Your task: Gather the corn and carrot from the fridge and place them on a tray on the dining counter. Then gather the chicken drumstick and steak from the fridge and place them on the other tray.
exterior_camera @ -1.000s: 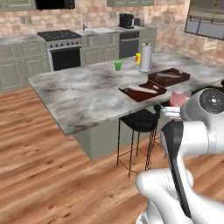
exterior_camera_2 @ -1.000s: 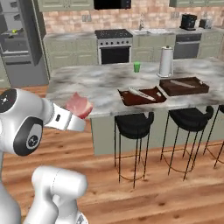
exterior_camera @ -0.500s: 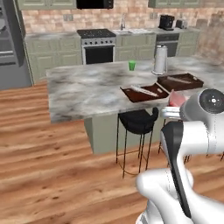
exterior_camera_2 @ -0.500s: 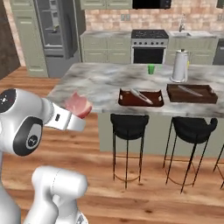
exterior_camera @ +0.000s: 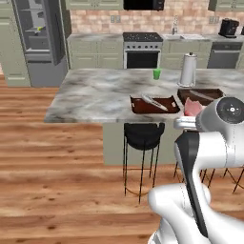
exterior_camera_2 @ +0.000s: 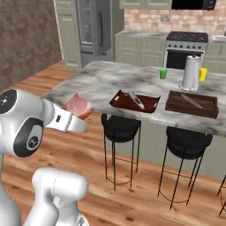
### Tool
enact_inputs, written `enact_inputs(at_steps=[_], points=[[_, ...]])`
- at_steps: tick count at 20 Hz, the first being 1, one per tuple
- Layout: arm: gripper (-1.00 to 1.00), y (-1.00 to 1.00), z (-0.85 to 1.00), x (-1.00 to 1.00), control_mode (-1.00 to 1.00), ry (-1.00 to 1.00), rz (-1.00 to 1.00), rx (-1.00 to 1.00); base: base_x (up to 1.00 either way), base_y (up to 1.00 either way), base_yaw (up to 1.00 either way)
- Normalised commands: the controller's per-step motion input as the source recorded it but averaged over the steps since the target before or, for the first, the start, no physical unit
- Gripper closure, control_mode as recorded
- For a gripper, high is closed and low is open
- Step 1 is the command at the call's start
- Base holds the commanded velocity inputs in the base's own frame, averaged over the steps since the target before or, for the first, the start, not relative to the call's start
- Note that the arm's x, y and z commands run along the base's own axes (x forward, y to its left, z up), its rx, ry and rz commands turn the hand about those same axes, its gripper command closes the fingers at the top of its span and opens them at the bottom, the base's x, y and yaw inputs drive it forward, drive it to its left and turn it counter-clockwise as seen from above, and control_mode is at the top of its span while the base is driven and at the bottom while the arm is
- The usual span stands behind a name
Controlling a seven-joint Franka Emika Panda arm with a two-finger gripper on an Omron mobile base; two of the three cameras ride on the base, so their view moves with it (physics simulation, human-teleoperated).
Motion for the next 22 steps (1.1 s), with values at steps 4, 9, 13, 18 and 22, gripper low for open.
enact_inputs(at_steps=[4, 9, 13, 18, 22], points=[[1.00, 0.00, 0.00, 0.00, 1.00, 0.00, 0.00, 0.00, 0.17, -0.86, 0.39], [1.00, 0.00, 0.00, 0.00, 1.00, 0.00, 0.00, 0.00, 0.10, -0.44, 0.18], [1.00, 0.00, 0.00, 0.00, 1.00, 0.00, 0.00, 0.00, 0.21, -0.23, 0.08], [1.00, 0.00, 0.00, 0.00, 1.00, 0.00, 0.00, 0.00, 0.21, -0.21, 0.06], [1.00, 0.00, 0.00, 0.00, 1.00, 0.00, 0.00, 0.00, 0.36, -0.40, 0.05]])
